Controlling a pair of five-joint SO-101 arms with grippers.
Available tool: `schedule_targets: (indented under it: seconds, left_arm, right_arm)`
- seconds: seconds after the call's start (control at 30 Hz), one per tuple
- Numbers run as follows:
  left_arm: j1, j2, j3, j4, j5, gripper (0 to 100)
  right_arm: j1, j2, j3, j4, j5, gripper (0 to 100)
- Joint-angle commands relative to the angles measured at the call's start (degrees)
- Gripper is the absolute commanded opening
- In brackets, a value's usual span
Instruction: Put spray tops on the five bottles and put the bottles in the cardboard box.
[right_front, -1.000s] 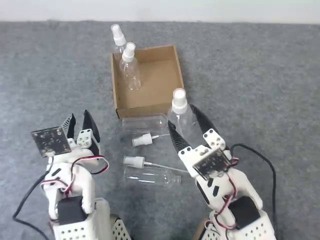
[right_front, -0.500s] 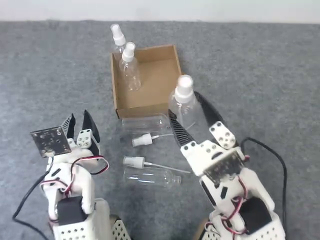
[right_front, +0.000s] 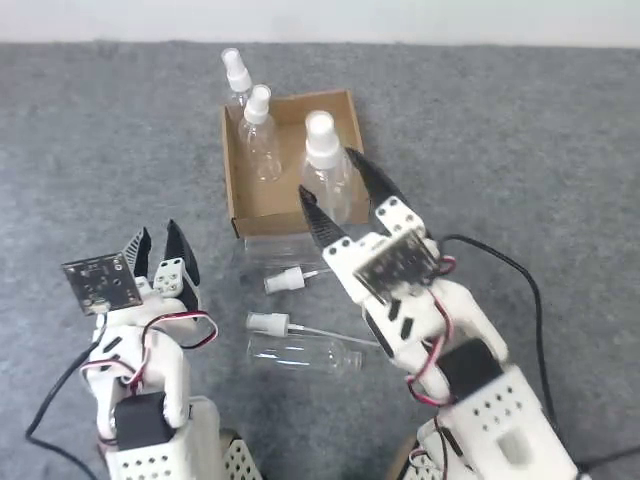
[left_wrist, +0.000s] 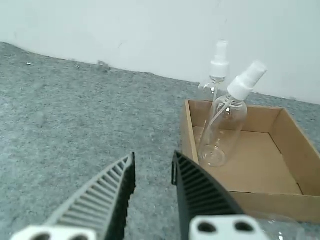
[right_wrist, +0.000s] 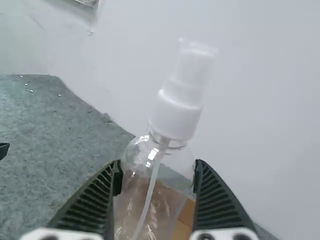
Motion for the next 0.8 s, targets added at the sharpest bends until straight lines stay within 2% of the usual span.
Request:
schedule_targets:
  seconds: [0.0,0.47,0.77]
  left_arm:
    - [-0.26,-1.05,-0.22,-1.14,-0.26,11]
    - [-0.26,-1.05,0.4,-1.32,-0.35,11]
    - [-0.26,-1.05,0.4,-1.32,-0.35,11]
  right_arm:
    - [-0.84,5.32,-4.13,-6.55,0.26,0.7]
    - [-4.88,24.92,-4.75,-29.05,0.62,0.7]
    - [-4.79,39.87,-16.09,-30.37,0.26,0.7]
